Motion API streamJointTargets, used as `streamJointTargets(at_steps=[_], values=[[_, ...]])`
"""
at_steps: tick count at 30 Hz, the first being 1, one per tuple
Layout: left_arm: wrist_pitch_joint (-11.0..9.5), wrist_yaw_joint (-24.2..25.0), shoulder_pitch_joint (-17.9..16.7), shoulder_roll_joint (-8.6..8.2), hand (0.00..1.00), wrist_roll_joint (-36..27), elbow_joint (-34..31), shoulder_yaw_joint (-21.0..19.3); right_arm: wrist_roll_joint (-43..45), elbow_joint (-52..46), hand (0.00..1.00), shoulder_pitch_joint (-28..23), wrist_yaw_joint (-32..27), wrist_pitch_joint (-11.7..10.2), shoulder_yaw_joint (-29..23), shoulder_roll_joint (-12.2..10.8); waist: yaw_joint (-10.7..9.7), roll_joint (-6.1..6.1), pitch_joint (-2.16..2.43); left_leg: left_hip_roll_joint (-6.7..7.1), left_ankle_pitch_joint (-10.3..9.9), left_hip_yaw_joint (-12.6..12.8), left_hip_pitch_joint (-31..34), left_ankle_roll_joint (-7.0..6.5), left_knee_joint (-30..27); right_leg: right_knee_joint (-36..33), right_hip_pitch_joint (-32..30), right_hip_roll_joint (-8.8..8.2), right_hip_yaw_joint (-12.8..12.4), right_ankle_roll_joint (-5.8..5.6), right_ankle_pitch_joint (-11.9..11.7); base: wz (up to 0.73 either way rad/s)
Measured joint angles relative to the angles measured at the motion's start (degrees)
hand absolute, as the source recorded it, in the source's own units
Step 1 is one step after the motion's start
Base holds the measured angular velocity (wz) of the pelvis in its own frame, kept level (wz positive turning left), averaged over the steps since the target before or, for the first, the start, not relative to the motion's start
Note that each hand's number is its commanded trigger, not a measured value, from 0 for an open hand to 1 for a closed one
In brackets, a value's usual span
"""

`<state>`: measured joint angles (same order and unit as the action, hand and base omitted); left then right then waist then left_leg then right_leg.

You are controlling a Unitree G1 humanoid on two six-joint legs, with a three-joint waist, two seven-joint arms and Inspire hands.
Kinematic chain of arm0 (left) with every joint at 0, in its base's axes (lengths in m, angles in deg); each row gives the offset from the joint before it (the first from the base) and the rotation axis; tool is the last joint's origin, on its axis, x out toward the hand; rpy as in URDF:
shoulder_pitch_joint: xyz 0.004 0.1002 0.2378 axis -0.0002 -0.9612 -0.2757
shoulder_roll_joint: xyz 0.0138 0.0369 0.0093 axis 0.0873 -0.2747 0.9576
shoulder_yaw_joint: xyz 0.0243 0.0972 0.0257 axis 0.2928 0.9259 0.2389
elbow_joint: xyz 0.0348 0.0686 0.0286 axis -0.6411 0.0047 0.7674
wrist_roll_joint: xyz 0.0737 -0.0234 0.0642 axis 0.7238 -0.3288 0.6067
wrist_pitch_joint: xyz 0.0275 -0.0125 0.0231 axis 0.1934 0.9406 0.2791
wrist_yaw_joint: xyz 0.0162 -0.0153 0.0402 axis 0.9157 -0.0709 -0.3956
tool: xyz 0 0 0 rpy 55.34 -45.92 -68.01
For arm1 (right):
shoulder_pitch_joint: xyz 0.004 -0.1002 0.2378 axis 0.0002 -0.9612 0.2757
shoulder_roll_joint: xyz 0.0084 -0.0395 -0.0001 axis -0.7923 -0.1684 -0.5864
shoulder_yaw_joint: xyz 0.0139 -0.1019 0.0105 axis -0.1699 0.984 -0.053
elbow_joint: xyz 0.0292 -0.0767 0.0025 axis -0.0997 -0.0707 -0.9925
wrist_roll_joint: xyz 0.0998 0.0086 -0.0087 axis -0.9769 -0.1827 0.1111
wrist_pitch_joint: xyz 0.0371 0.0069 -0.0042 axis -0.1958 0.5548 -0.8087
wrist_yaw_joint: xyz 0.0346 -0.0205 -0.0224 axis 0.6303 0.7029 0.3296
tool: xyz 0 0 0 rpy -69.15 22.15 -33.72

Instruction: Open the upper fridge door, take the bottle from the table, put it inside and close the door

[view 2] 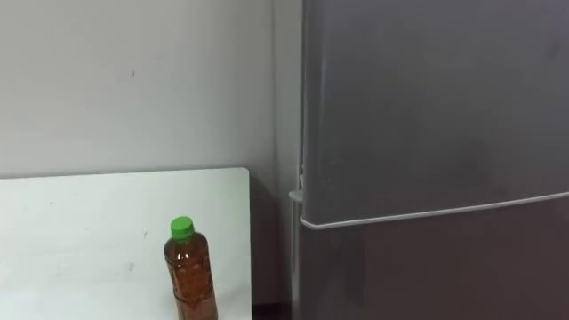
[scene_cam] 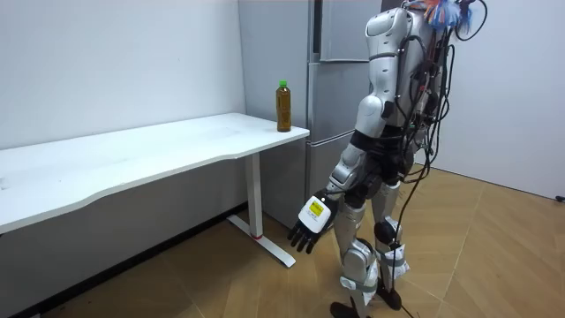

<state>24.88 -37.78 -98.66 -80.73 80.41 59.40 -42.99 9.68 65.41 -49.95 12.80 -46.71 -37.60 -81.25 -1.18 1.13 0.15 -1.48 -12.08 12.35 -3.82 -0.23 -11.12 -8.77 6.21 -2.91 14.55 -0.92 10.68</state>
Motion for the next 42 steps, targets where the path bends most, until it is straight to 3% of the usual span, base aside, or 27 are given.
streamJointTargets(at_steps=[11,16,25,28,33,36,39,42], values=[[0.17,-2.88,-1.27,-0.02,0.00,1.35,-0.08,-1.88,-1.53,1.18,0.00,0.16,1.37,0.64,-0.53,0.00,-0.06,0.00,-0.07,0.12,-0.01,-0.15,-0.95,-0.02,0.52,0.13,0.77,-0.11,0.53,-0.10,0.07,0.00],[1.14,-2.90,-1.62,-0.08,0.00,1.27,-0.07,-3.03,-2.82,2.56,0.00,0.92,2.41,2.36,-1.60,-0.05,-0.08,0.17,-0.06,0.14,-0.01,-0.29,-0.91,-0.02,0.48,0.18,0.85,-0.15,0.68,-0.12,0.10,0.00],[1.36,-4.46,-0.68,0.10,0.00,-3.40,-0.10,-4.74,-2.22,2.82,0.00,1.38,1.89,2.82,-1.99,0.00,-0.07,-0.13,-0.12,0.09,-0.03,-0.03,-1.22,-0.04,0.28,0.19,0.88,-0.08,-0.20,-0.11,0.10,-0.02],[1.29,-5.88,-0.25,0.03,0.00,-5.38,-2.18,-7.64,-1.63,2.83,0.00,1.60,2.14,2.88,-2.65,0.09,0.02,-0.52,-0.11,0.09,-0.02,-0.04,-1.59,-0.04,0.38,0.18,1.00,-0.08,-0.26,-0.11,0.11,0.00],[-0.91,-9.53,-0.17,0.11,0.00,-8.16,-6.80,-10.69,0.00,2.14,0.00,0.95,2.46,1.86,-4.00,0.60,0.14,-2.06,-0.03,0.13,-0.03,-0.08,-1.65,-0.05,0.45,0.17,1.27,-0.11,-0.27,-0.12,0.12,0.00],[-2.60,-11.57,-0.13,0.19,0.00,-14.53,-10.27,-12.58,0.59,1.88,0.00,0.90,2.51,1.53,-6.07,0.67,0.02,-3.05,-0.05,0.16,-0.02,-0.20,-1.67,-0.04,0.52,0.01,1.31,-0.11,-0.12,-0.10,0.19,0.00],[-3.03,-13.53,-0.94,0.26,0.00,-18.42,-16.29,-13.22,0.71,1.14,0.00,0.42,2.37,1.51,-6.10,0.67,0.22,-3.06,-0.04,0.14,-0.01,-0.23,-1.68,-0.03,0.54,-0.10,1.34,-0.09,0.03,-0.09,0.20,0.00],[-5.24,-15.32,-0.97,0.30,0.00,-19.42,-21.40,-13.36,2.53,0.40,0.00,0.47,2.42,1.25,-6.39,0.66,0.62,-3.03,-0.03,0.16,-0.01,-0.15,-1.82,-0.04,0.56,-0.19,1.23,-0.11,-0.16,-0.13,0.27,-0.01]])
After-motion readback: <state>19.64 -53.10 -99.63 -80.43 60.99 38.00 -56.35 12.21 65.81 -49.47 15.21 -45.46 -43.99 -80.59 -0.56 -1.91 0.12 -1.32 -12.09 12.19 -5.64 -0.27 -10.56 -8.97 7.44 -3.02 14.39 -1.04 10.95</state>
